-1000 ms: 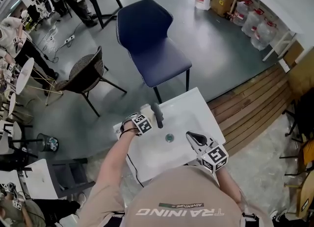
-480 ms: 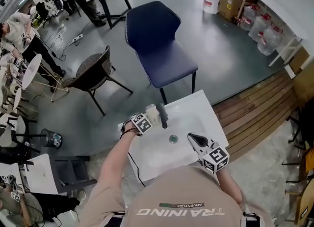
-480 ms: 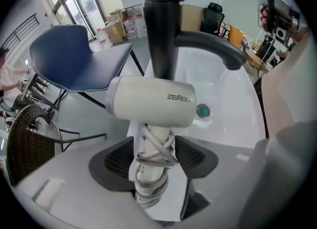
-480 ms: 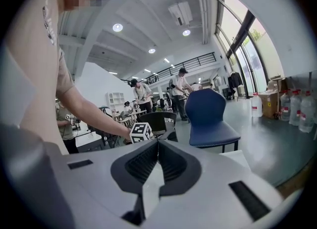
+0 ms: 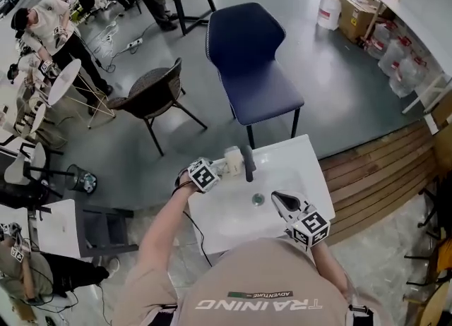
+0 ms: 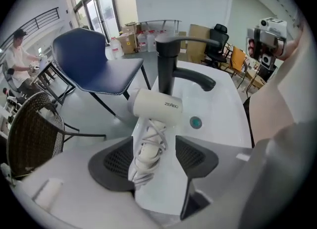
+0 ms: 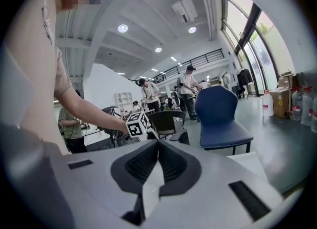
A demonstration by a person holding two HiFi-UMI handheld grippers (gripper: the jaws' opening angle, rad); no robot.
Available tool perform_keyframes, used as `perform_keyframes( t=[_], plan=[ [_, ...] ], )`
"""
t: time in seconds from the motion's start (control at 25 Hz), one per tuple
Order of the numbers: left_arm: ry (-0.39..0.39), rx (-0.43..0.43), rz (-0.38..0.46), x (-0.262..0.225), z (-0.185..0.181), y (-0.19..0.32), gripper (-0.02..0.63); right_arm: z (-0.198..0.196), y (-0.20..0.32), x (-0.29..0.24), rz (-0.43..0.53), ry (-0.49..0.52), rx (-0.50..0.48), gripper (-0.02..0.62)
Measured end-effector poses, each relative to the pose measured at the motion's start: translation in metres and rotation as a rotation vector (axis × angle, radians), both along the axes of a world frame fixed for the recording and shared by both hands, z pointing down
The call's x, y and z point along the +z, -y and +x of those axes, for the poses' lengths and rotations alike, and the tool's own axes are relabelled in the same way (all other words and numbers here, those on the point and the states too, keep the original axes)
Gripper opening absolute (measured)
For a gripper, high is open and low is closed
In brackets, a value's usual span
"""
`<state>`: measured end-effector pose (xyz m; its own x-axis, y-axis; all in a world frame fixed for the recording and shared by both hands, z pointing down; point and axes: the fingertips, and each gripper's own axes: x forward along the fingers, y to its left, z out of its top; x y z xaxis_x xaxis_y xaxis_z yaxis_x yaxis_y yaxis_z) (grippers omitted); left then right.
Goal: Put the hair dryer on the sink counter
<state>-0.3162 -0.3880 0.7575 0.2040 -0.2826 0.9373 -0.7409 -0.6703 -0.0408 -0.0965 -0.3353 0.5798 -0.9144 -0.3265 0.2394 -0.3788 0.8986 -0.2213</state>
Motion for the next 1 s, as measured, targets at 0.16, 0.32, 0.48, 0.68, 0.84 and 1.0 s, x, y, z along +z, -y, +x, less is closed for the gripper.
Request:
perform_keyframes(
  t=[0.16,0.32,0.48,0.68,0.84,1.0],
  plan=[
    [-0.065,-0.042,0.096,-0.029,-0.006,-0.018,0.25,-0.015,-0.006,-0.006,0.012,0.017,-0.046,0.006],
    [-0.112,-0.069,0.311,-0.068,-0.009,-0.029,0.25,-0.023,-0.009,-0.007,0.009,0.026,-0.081,0.006],
    [-0.227,-0.202,0.488,-0.12,-0.012,-0.043,0.249,-0.028,-0.005,-0.011,0.028,0.029,-0.106,0.006],
    [-0.369,-0.421,0.72,-0.178,-0.025,-0.073,0.247,-0.037,0.003,-0.017,0.058,0.022,-0.127,0.006],
    [-0.384,-0.493,0.829,-0.205,-0.025,-0.1,0.236,-0.045,0.006,-0.034,0.099,0.022,-0.153,0.006],
    [-0.428,-0.526,0.948,-0.248,-0.017,-0.114,0.222,-0.054,0.008,-0.056,0.18,0.001,-0.18,0.006]
  ],
)
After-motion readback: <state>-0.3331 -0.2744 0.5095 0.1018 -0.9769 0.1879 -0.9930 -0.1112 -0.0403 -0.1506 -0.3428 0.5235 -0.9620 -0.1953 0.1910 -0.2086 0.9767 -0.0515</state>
